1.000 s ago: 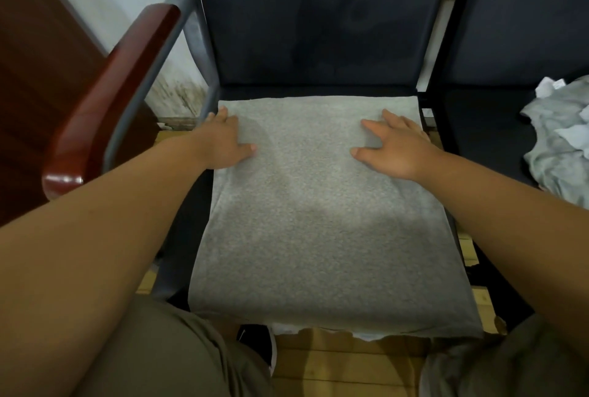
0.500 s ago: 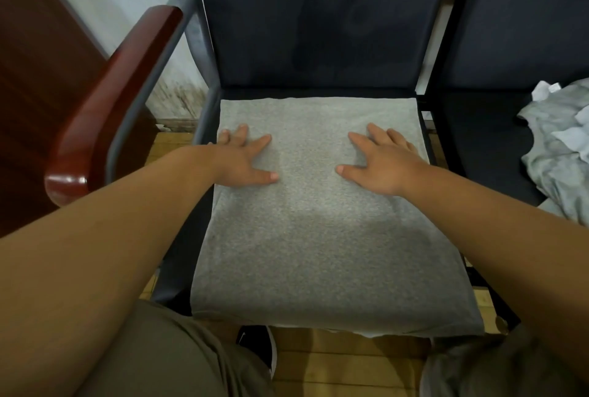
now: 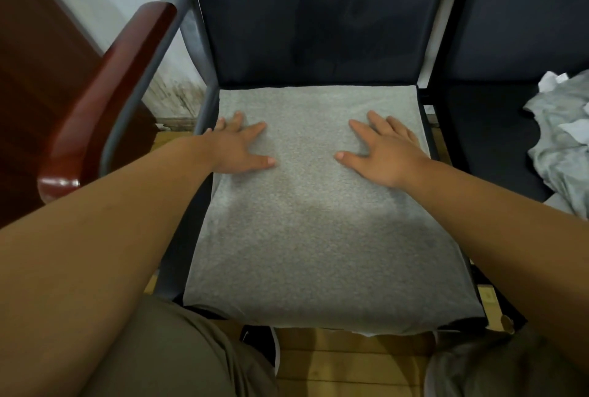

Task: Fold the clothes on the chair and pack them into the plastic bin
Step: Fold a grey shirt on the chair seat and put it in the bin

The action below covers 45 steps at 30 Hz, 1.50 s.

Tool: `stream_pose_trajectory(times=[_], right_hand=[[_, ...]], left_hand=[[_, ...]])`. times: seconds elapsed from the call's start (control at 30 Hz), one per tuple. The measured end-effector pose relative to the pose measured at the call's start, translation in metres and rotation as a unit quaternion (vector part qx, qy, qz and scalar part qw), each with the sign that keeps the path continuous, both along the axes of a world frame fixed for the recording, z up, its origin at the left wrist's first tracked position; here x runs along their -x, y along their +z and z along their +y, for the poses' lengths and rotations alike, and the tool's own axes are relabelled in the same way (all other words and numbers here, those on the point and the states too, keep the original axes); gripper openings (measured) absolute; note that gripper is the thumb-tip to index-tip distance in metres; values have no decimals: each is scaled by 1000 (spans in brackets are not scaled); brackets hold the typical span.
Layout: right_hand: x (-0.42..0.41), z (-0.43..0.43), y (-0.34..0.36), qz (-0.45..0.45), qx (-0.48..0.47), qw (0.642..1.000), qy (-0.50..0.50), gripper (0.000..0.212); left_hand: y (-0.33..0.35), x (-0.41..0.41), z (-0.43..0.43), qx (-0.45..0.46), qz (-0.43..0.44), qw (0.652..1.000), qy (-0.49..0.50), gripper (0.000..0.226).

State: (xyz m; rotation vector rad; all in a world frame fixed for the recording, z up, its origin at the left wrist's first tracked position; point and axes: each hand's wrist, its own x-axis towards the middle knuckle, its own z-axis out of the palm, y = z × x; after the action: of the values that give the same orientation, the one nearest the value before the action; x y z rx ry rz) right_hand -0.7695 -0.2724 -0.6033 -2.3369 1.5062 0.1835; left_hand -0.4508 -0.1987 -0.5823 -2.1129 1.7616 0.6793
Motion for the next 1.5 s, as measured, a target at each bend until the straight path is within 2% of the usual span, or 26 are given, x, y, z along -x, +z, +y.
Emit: stream_pose_trajectory(times=[0.17,0.3,0.5,0.63,0.73,0.83,0.93,1.0,1.1,1.3,1.4,1.5], right_hand=[[2,15,18,-35,-6,999,-21,94],[2,39,34,-39,-10,999,-22,93],[13,80,61,-8,-48,999,-20,81],[33,101,88,30,-95,995,8,79],[54,121,104,68,-122,989,39,74],[74,140,102,36,-130,989,53,69],[92,157,87,-1,-135,990,51,63],[98,164,76,28,-145,987,62,65],[101,174,66,62,-136,986,73,63],[114,186,51,75,-87,988,104,64],[121,193,50,49,-86,989,108,66],[126,201,55,-7,-101,992,76,65]], left_hand=[[14,0,19,20,-27,999,27,99],[34,0,47,33,-26,997,68,83],[57,11,99,-38,-54,993,99,58],[79,38,127,-57,16,989,139,43],[94,55,151,-28,70,981,180,46],[102,72,185,-28,52,979,196,52],[96,94,215,-16,1,990,143,61],[86,109,231,1,24,993,114,55],[66,120,247,19,61,990,127,63],[28,125,270,31,20,994,101,38],[31,140,275,83,53,988,120,42],[28,153,288,141,151,968,142,33]])
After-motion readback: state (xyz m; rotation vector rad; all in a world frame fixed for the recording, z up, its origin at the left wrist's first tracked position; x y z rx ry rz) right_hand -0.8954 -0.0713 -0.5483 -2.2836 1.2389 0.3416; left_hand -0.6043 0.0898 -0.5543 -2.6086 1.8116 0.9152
